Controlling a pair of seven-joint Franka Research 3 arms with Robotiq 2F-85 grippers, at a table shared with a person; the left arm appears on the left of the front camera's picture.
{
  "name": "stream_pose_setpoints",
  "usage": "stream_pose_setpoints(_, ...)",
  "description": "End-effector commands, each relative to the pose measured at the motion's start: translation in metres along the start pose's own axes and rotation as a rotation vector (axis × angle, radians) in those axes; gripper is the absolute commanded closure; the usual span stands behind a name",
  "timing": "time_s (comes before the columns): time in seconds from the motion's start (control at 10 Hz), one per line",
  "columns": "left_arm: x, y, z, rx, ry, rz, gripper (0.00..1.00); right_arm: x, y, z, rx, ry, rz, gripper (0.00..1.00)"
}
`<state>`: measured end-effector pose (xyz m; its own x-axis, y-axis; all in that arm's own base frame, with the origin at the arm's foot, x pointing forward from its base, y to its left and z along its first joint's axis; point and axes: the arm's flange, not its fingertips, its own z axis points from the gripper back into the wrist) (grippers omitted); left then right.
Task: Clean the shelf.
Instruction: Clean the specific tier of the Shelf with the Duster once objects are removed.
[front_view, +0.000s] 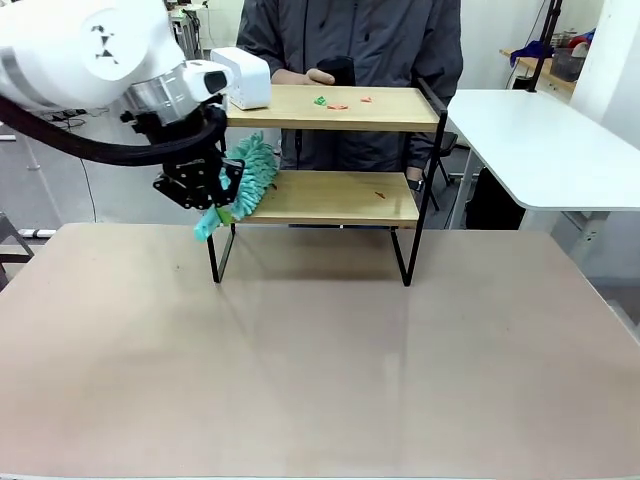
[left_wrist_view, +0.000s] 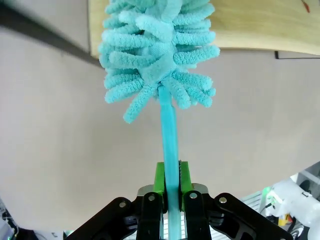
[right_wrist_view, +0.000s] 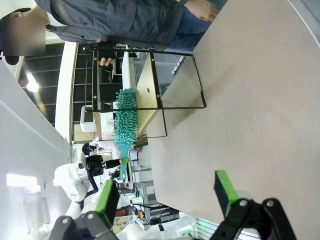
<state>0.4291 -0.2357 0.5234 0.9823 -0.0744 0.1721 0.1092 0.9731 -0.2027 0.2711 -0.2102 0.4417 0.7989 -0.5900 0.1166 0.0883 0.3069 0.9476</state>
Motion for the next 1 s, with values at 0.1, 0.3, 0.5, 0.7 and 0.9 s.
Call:
stream_pose_setpoints(0.1,0.014,-0.036,-0.006,0.025,0.013,-0.090,0.87,-0.001,0.000,-0.003,0.027,-0.012,0.021,0.00)
stream_pose_setpoints(0.3,0.017,-0.060,-0.011,0.026,0.029,-0.161,0.87,-0.001,0.000,-0.003,0.027,-0.012,0.021,0.00)
stream_pose_setpoints(0.5,0.021,-0.084,-0.012,0.013,0.031,-0.229,0.87,-0.001,0.000,-0.003,0.027,-0.012,0.021,0.00)
stream_pose_setpoints(0.7,0.023,-0.104,-0.014,-0.020,0.047,-0.283,0.87,-0.001,0.000,-0.003,0.027,-0.012,0.021,0.00)
stream_pose_setpoints(0.9,0.021,-0.118,-0.015,-0.039,0.076,-0.371,0.87,-0.001,0.000,-0.003,0.027,-0.012,0.021,0.00)
